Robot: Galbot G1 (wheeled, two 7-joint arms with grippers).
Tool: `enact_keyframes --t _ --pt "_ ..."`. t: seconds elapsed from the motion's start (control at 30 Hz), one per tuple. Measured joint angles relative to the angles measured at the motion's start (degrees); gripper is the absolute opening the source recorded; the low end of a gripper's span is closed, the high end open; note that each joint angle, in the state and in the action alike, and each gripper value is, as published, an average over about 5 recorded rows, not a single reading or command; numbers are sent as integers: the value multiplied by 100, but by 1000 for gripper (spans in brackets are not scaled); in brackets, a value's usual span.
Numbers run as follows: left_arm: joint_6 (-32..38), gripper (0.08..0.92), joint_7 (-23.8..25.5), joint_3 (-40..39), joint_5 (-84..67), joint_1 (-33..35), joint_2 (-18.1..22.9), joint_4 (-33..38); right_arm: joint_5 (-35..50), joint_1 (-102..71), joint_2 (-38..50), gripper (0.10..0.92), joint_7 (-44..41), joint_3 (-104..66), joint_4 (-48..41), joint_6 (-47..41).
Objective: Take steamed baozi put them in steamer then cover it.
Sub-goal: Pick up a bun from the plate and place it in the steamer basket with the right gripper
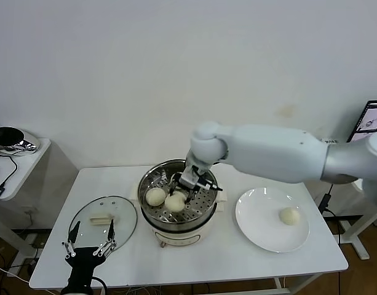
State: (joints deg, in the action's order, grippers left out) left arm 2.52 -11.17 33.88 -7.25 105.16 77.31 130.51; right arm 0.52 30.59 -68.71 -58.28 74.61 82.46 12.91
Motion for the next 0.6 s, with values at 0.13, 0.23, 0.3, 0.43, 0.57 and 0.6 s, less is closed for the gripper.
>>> enact_keyframes --t 0.13,0.23,0.3,0.43,0.57,0.6 --pt "5 823 -4 0 0 0 -10 -7 -239 -103 -107 521 22 56 -61 250" --pt "10 823 -6 0 0 -3 -10 -16 -384 -159 -172 521 42 85 -91 388" --pt "14 823 -7 -5 0 -5 -6 -27 -474 -178 -209 525 56 99 -97 476" --pt "18 823 -9 -20 0 -13 1 -46 -616 -172 -259 579 92 118 -94 650" --pt "18 823 -13 -28 0 -27 5 -47 -675 -101 -274 685 137 128 -63 815" --pt "18 823 -13 -30 0 -31 5 -47 -675 -69 -270 711 144 128 -46 850"
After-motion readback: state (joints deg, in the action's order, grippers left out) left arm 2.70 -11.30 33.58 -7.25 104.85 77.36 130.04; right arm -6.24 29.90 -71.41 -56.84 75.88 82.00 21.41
